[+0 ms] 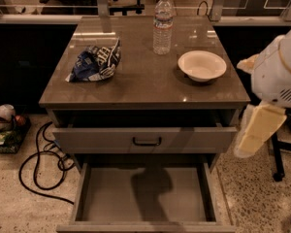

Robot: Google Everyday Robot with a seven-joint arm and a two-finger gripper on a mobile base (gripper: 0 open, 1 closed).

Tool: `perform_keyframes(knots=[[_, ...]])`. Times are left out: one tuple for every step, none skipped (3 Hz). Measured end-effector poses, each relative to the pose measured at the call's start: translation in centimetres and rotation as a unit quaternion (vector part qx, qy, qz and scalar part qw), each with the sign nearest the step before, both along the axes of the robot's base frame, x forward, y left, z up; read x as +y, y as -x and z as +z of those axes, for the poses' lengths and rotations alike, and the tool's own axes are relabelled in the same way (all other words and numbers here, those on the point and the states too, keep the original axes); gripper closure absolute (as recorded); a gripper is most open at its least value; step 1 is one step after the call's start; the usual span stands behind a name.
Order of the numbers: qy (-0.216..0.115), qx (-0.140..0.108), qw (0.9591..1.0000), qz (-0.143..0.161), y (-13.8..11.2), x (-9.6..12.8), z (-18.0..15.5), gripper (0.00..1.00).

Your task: Close middle drawer

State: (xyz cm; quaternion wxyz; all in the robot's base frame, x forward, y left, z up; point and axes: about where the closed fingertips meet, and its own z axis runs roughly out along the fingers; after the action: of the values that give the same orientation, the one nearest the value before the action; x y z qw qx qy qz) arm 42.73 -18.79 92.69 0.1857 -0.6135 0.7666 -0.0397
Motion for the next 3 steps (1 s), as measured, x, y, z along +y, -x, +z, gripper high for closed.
perform_keyframes(knots=[[-0.003, 0.005, 0.9999, 0.012, 1.1, 1.8, -5.5, 0.00], [-0.011, 0.030, 0.9992, 0.023, 2.6, 3.1, -11.6, 0.00], [-0.024, 0.065, 0.9972, 0.028, 4.1, 4.1, -16.8, 0.00]])
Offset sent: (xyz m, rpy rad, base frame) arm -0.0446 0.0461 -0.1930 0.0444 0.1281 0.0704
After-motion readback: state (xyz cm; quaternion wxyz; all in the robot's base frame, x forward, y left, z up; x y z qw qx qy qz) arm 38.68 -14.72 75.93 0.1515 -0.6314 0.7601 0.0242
